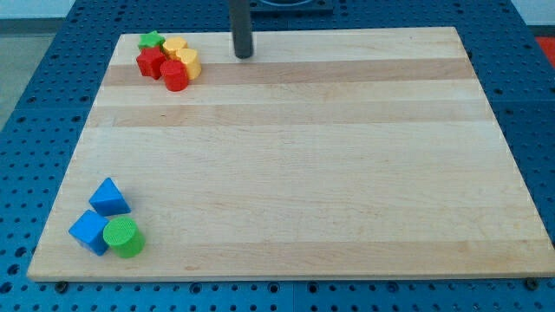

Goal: Push the green star towards center left of the board

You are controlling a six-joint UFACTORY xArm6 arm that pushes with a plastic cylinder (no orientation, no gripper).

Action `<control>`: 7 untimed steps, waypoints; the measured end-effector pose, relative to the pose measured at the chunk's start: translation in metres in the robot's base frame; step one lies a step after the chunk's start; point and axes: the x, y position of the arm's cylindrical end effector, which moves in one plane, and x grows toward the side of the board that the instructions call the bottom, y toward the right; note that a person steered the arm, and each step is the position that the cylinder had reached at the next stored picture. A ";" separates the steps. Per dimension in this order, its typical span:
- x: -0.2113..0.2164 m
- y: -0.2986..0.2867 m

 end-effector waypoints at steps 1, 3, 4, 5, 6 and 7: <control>-0.031 -0.054; -0.032 -0.056; -0.033 -0.087; -0.033 -0.117; -0.033 -0.120; -0.033 -0.134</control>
